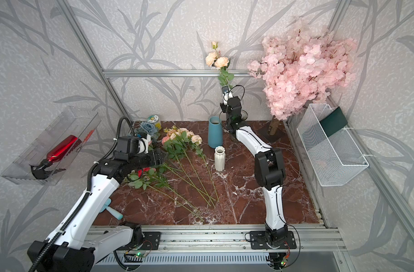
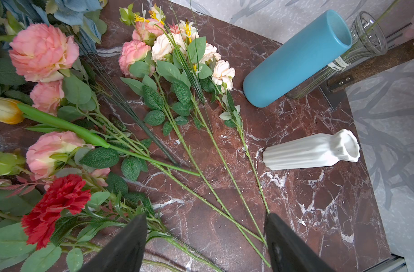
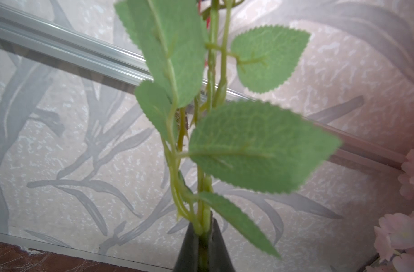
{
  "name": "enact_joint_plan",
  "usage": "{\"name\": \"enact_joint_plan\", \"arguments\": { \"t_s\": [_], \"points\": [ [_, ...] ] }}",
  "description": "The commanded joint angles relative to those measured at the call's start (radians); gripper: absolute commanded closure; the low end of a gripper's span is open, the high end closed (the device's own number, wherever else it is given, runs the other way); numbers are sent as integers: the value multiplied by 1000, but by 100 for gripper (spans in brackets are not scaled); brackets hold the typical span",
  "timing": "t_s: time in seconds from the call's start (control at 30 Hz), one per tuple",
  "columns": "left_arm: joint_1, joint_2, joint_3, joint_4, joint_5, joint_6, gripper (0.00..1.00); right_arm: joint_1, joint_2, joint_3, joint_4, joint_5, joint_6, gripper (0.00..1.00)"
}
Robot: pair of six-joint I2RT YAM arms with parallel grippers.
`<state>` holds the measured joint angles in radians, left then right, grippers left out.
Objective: Place the pink flowers into the vase
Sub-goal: Place the flower in the vase.
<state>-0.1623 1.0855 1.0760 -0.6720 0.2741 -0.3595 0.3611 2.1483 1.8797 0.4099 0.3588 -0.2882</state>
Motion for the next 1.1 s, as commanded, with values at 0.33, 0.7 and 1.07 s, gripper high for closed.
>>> {"name": "enact_joint_plan", "arguments": {
  "t_s": [0.33, 0.7, 1.07],
  "points": [
    [5, -17, -2, 4, -8, -2, 20, -2, -34, -109, 50, 34, 34, 82],
    [5, -23, -3, 5, -6, -2, 20, 11, -83, -156, 68, 53, 28, 32],
    [6, -30, -4, 5, -17, -4, 20, 51, -191, -195, 59, 92, -28, 11]
  ]
}}
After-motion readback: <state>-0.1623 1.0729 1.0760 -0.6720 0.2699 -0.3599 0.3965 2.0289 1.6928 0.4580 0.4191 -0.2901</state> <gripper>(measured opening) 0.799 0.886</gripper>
